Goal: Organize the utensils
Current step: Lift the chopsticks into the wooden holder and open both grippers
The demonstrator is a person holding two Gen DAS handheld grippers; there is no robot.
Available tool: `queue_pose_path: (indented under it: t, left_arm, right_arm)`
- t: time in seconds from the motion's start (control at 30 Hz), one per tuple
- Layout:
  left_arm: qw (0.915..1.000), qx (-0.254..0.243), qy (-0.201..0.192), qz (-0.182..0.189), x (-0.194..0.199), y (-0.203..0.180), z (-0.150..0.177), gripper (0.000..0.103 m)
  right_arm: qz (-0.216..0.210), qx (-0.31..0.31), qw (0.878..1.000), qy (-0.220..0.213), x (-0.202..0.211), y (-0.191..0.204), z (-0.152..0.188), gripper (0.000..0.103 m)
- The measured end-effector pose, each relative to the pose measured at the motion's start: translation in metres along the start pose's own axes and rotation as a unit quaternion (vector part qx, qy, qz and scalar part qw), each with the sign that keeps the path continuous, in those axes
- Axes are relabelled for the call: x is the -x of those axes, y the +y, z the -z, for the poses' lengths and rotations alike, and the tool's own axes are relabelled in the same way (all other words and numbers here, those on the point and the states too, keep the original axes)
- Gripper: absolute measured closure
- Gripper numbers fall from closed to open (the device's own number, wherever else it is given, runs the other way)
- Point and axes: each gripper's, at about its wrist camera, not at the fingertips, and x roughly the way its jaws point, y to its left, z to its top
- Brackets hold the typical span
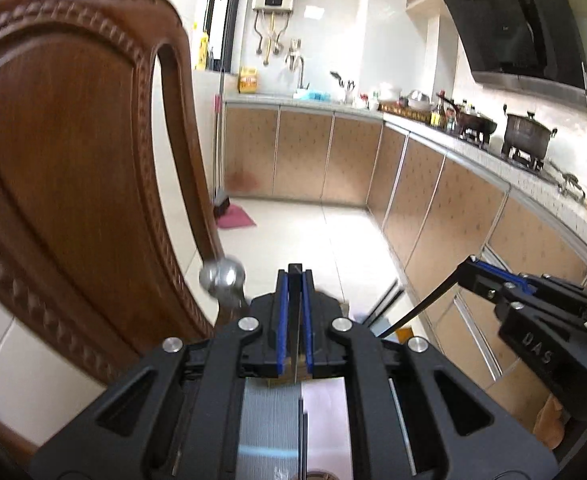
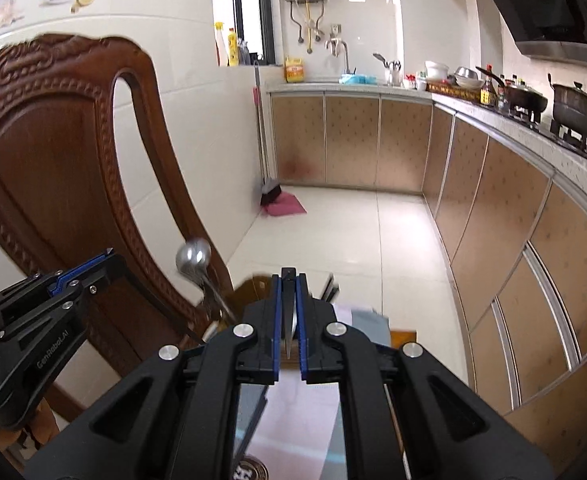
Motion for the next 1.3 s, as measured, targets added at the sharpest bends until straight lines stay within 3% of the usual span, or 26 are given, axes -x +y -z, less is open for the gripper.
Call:
queue_pose_path:
  t: [0.2,0.37,0.67,0.9,0.97,1.03,1.07,1.1,1.3]
  left_arm:
    - [0.9996,-0.008,-0.017,-0.019,-0.018,-0.003,-0.025,0.096]
    - [0.9997,-0.005,-0.017,-0.019,-0.051,-0.006,-0.029,0.096]
    - [0.9995,0.014,0.023,-0.018,-0.113,0.005,-0.003,0.096]
    - [0.9984,0.013,0.050,-0.024,-0.137,0.013,0.011,0.096]
    - [0.9983,0.013,0.051,-0.026,-0.135,0.014,0.013,0.091]
    - [0.9984,0.015,0.050,-0.020,-0.132,0.014,0.014,0.070]
    - [0.9987,0.015,0.045,-0.021,-0.127,0.014,0.016,0.069]
    - [0.9987,0.013,0.043,-0.022,-0.123,0.013,0.016,0.068]
    - [0.9986,0.012,0.045,-0.024,-0.084,0.019,0.042,0.055]
  right_arm:
    - [0.016,-0.003,1.000,-0.020,-0.018,0.000,-0.028,0.095]
    - [0.020,-0.005,1.000,-0.002,-0.048,0.004,-0.030,0.095]
    - [0.008,-0.017,0.999,0.043,-0.108,0.002,-0.008,0.096]
    - [0.008,-0.006,0.997,0.077,-0.135,0.004,0.009,0.095]
    - [0.011,0.000,0.997,0.082,-0.136,0.006,0.012,0.094]
    - [0.013,0.004,0.997,0.077,-0.132,0.006,0.014,0.080]
    - [0.015,0.007,0.997,0.072,-0.127,0.006,0.015,0.066]
    - [0.018,0.009,0.998,0.061,-0.120,0.006,0.015,0.060]
    - [0.027,0.017,0.999,0.034,-0.069,-0.001,0.026,0.059]
